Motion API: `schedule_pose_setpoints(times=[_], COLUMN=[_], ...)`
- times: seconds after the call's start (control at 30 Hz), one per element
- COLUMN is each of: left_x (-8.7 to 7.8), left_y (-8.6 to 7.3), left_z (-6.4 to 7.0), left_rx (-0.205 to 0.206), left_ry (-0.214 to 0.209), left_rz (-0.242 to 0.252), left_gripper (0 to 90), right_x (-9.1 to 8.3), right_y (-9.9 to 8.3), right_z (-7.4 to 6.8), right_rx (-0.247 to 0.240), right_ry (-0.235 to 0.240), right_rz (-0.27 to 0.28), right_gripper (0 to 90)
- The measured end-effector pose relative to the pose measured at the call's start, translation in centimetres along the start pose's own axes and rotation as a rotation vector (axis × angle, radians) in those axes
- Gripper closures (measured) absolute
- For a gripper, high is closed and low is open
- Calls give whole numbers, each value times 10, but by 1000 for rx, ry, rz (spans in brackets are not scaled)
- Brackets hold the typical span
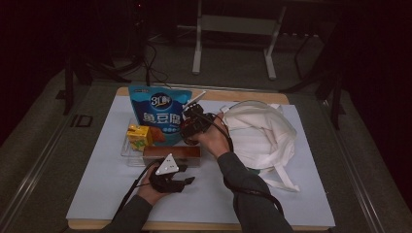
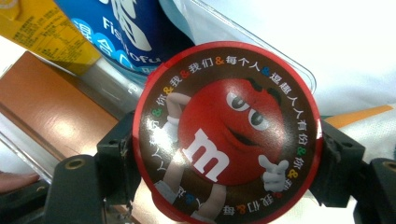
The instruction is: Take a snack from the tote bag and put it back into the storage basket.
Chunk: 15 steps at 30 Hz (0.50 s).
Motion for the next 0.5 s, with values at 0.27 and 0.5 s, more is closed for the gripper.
schedule_pose_setpoints(times=[0.27,0.5], left_x=[0,0], left_y=[0,0], left_z=[0,0], left_rx=[1,1], left_ry=[1,0], left_rz=[1,1], left_gripper=[458,458], right_x=[6,9], right_y=[-3,-5], right_z=[1,0], right_rx=[20,11], right_ry=[-1,-4], right_rz=[-2,-12], right_gripper=[255,255])
Point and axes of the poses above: each handheld gripper's, and its own axes: x roughly forward along the jaws, y roughly out of its top, z roughly to its right, the point moved 10 cm from there along x, roughly forward along the jaws, and after that the axes turned 4 degrees about z, right-handed, at the moved point
